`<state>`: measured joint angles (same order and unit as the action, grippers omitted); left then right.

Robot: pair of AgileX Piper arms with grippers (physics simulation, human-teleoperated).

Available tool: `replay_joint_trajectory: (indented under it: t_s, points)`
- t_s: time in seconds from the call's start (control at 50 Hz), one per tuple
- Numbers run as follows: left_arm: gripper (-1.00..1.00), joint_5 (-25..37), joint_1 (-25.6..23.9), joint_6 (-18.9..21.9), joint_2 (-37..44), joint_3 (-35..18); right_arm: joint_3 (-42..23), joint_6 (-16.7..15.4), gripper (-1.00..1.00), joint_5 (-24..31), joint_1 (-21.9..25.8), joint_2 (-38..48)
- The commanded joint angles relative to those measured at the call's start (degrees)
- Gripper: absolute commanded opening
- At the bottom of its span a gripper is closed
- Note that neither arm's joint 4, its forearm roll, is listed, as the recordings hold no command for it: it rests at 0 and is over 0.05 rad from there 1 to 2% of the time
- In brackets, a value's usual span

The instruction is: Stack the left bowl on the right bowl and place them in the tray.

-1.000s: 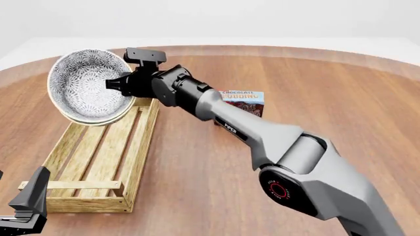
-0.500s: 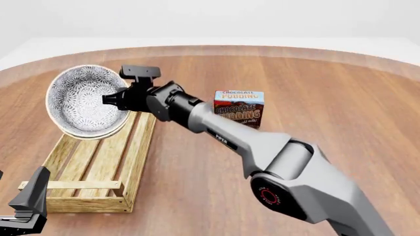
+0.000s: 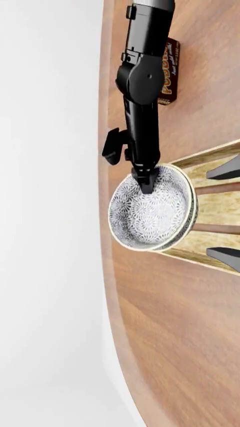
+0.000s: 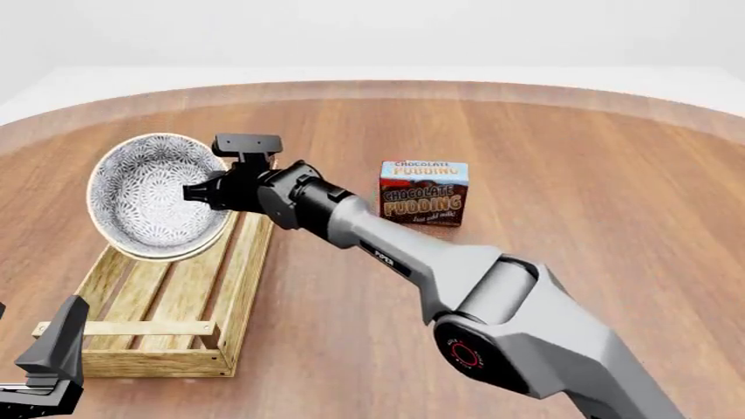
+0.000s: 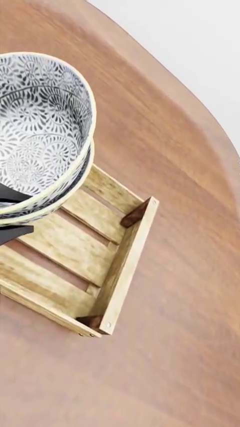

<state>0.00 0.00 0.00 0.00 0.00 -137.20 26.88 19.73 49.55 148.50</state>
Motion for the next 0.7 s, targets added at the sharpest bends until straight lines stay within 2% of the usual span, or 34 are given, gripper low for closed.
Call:
replay_joint_trajectory:
  t_s: [0.02, 0.7]
  points:
    - [1.0, 0.0, 0.0, 0.0, 0.0, 0.0, -1.45, 0.45, -1.0, -0.39, 0.18, 1.11]
    - [1.0, 0.0, 0.0, 0.0, 0.0, 0.0, -3.55, 1.43, -1.0, -0.31, 0.64, 5.78]
